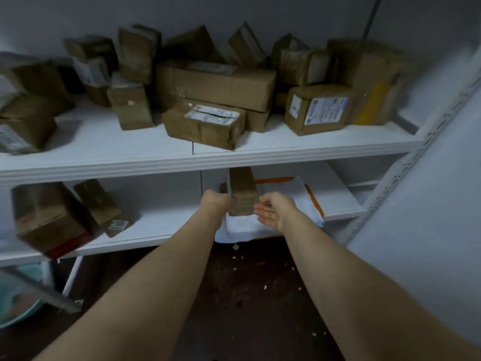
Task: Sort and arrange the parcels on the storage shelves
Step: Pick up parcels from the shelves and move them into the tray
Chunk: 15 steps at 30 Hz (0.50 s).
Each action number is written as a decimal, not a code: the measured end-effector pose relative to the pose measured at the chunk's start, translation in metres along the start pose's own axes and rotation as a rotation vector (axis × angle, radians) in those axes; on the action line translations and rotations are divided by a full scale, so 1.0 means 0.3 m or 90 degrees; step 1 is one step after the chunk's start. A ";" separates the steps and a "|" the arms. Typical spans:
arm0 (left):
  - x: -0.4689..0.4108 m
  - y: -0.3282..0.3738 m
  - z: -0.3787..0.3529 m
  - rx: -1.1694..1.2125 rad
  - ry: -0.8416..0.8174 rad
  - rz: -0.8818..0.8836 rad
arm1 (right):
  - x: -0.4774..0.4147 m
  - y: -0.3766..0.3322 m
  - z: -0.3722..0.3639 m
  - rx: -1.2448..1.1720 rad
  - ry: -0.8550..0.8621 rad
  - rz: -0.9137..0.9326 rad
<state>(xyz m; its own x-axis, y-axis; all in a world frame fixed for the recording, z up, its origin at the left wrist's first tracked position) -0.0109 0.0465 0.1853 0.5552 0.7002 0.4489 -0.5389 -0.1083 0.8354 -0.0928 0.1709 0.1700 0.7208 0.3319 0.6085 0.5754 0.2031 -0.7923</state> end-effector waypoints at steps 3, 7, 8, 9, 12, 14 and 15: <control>0.075 0.049 0.074 0.025 0.023 -0.030 | 0.088 -0.071 -0.035 0.047 -0.025 0.039; 0.129 0.137 0.169 0.057 0.035 -0.092 | 0.167 -0.179 -0.101 0.091 -0.040 0.094; 0.123 0.159 0.193 0.051 0.042 -0.096 | 0.178 -0.207 -0.122 0.106 -0.043 0.107; 0.116 0.173 0.209 0.039 0.047 -0.094 | 0.181 -0.225 -0.136 0.119 -0.043 0.119; 0.064 0.233 0.269 0.023 0.056 -0.095 | 0.170 -0.303 -0.191 0.147 -0.027 0.157; 0.011 0.276 0.311 0.019 0.052 -0.097 | 0.142 -0.358 -0.234 0.156 -0.007 0.176; -0.017 0.293 0.330 0.014 0.054 -0.099 | 0.127 -0.381 -0.252 0.162 0.007 0.182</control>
<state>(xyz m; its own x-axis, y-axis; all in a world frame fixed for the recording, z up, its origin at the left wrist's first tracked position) 0.0016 -0.0364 0.2877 0.5748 0.7669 0.2855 -0.4362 -0.0080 0.8998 -0.1021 0.0906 0.2872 0.8429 0.3993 0.3607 0.2372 0.3260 -0.9151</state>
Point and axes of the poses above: each hand's wrist, its own x-axis away from the middle knuckle, its own z-axis out of the back of the hand, y = z × x, the point moved 3 cm from there along -x, towards the middle knuckle, and after that the axes turned 1 degree about -z, right-handed, at the moved point
